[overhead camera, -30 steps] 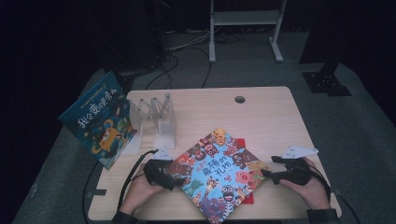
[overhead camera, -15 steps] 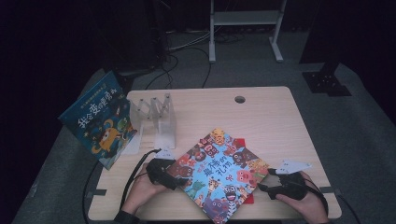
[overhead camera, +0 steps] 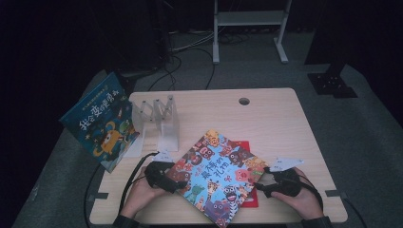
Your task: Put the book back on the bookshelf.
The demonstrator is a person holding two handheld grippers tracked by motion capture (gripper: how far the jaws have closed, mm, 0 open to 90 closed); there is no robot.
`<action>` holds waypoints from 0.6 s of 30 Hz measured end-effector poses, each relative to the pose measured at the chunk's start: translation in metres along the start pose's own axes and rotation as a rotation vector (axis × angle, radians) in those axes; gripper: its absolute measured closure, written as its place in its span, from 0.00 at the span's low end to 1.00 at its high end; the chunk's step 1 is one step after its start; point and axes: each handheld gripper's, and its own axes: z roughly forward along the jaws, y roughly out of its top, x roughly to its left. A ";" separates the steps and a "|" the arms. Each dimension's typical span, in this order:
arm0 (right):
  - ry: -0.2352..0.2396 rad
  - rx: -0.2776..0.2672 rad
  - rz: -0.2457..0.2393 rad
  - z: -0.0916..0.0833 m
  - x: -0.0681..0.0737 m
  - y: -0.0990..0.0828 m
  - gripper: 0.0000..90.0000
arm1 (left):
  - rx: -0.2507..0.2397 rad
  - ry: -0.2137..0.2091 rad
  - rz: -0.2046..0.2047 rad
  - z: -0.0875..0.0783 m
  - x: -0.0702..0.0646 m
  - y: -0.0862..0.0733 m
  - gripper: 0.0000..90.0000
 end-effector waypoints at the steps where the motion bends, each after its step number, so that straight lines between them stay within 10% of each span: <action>1: 0.003 -0.002 0.000 0.001 0.000 0.001 0.28 | 0.001 0.004 -0.002 -0.001 0.000 0.000 0.00; 18: 0.041 0.001 -0.013 0.014 -0.003 0.014 0.27 | -0.024 -0.086 -0.075 0.006 0.025 -0.002 0.00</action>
